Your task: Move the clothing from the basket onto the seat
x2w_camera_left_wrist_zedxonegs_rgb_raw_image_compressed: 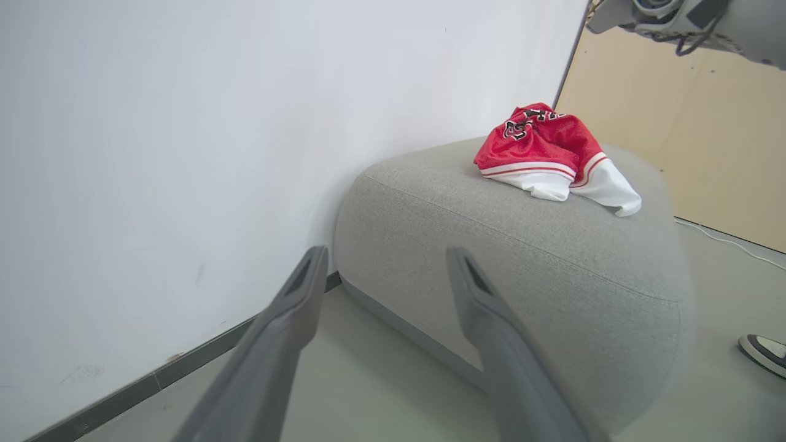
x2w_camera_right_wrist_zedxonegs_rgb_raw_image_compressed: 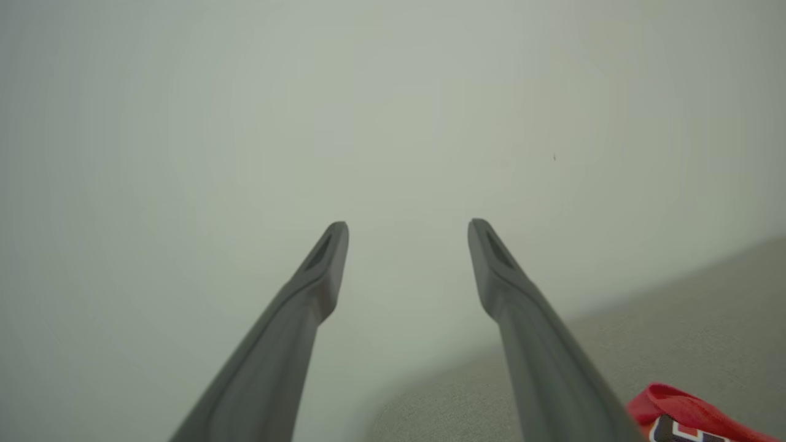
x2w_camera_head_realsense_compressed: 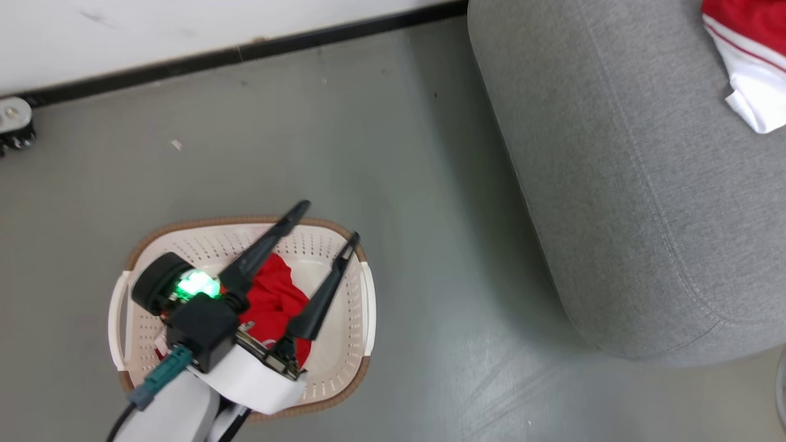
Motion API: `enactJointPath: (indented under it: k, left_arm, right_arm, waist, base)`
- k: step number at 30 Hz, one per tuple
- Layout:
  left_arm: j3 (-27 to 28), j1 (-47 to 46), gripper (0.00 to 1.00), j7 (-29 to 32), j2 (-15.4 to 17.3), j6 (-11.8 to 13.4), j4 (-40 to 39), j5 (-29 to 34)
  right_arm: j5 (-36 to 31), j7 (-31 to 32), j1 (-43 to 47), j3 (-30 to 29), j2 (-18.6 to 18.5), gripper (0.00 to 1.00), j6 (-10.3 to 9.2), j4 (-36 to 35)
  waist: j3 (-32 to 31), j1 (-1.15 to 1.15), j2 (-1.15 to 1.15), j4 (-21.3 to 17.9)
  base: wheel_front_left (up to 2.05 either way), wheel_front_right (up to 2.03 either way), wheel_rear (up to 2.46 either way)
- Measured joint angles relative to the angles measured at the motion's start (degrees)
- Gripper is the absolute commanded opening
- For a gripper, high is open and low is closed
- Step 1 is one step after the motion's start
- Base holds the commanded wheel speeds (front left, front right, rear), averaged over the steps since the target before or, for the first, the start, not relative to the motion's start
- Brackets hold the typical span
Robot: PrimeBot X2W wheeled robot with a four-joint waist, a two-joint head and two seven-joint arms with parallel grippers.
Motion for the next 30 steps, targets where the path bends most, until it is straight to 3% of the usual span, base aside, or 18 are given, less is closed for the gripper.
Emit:
enactJointPath:
  k: [18,23,30]
  left_arm:
    - [14.1,5.6,1.0,0.0,-7.2,0.0,2.3,-1.6]
    - [18.0,8.1,1.0,0.0,-10.0,0.1,2.9,-1.5]
    - [20.6,12.2,1.0,0.0,-10.3,0.1,4.6,-0.4]
  right_arm:
    - [2.8,0.0,19.1,19.2,1.3,1.0,0.01,-8.5]
    - [3.5,0.0,24.5,22.0,1.2,1.0,0.01,-10.5]
    - [4.0,0.0,32.4,26.0,0.8,1.0,0.01,-12.8]
  waist:
    - [-11.2,0.0,0.0,1.9]
    - [-14.1,0.0,0.0,3.0]
    - [-18.1,0.0,0.0,4.7]
  base:
    - [0.0,0.0,0.0]
    - [0.0,0.0,0.0]
    - [0.0,0.0,0.0]
